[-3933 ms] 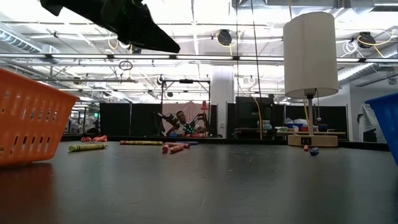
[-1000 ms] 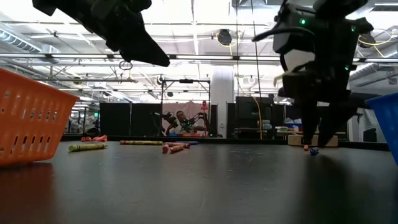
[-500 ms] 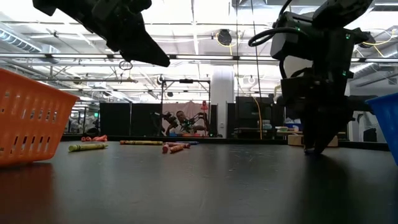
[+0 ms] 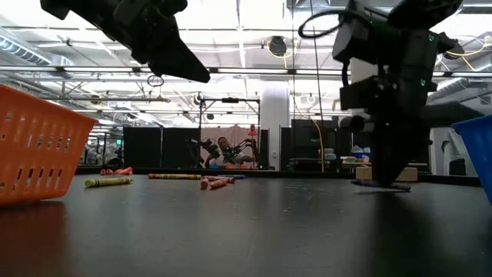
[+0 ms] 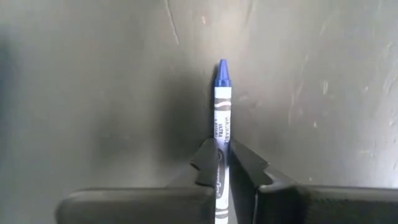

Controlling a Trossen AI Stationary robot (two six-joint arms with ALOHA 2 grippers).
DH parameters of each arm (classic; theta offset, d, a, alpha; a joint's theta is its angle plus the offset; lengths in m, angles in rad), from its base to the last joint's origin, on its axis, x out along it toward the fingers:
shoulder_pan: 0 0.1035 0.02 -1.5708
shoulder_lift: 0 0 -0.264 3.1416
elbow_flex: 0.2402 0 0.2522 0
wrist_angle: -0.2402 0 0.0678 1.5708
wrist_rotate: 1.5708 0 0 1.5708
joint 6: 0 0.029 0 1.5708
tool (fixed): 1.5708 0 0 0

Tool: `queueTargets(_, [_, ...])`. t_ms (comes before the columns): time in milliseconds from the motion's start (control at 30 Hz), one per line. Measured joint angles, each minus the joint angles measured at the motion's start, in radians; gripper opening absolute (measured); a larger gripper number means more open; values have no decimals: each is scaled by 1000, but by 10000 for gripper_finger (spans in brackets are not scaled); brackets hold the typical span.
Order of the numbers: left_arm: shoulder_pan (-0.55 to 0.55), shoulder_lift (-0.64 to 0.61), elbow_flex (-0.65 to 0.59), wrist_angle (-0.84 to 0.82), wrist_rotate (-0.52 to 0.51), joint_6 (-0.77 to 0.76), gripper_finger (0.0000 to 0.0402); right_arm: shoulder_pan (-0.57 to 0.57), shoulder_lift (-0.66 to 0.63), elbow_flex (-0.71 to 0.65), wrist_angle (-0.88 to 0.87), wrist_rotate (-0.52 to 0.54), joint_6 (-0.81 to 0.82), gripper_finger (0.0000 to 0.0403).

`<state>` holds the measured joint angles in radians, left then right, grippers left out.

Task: Sort crayons
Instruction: Put the blue crayon into the blue bin

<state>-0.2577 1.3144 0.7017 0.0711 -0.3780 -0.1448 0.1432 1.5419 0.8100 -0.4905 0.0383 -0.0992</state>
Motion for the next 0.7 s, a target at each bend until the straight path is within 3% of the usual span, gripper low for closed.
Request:
queueTargets(233, [0,0,0,-1,0,0,109,53,0,72,12,8,280,2])
queueTargets(367, [0,0,0,-1,0,0,109,95,0,77,112,33,426,1])
queueTargets(533, [0,0,0,-3,2,-5,109,147,0,77,275,144,393,1])
queueTargets(700, [-10,0,0,-5,3,-5,109,144,0,77,453,172,300,0])
